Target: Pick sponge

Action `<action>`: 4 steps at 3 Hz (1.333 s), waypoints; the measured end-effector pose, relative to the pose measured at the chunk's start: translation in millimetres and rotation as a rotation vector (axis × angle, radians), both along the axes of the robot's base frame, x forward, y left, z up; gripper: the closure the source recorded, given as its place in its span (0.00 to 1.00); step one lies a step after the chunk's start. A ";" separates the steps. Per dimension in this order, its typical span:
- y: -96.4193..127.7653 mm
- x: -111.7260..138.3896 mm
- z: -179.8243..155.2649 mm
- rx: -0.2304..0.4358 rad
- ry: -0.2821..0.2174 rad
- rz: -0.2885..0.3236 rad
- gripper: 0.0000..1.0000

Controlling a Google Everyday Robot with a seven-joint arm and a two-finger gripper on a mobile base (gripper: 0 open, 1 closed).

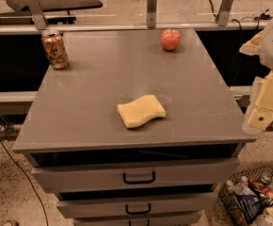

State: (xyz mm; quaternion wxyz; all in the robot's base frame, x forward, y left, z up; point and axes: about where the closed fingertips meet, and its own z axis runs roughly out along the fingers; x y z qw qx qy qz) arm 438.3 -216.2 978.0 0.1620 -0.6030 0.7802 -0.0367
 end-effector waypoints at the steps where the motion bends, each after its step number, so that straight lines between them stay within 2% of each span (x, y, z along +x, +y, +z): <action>1: 0.0 0.0 0.0 0.000 0.000 0.000 0.00; 2: 32.0 20.9 -24.4 0.025 0.005 0.081 0.00; 3: 85.6 53.0 -66.9 0.086 0.018 0.216 0.00; 4: 123.8 69.3 -106.0 0.148 0.048 0.296 0.00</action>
Offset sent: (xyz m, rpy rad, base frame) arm 0.0656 0.1001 -0.0827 0.0795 0.0352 0.2610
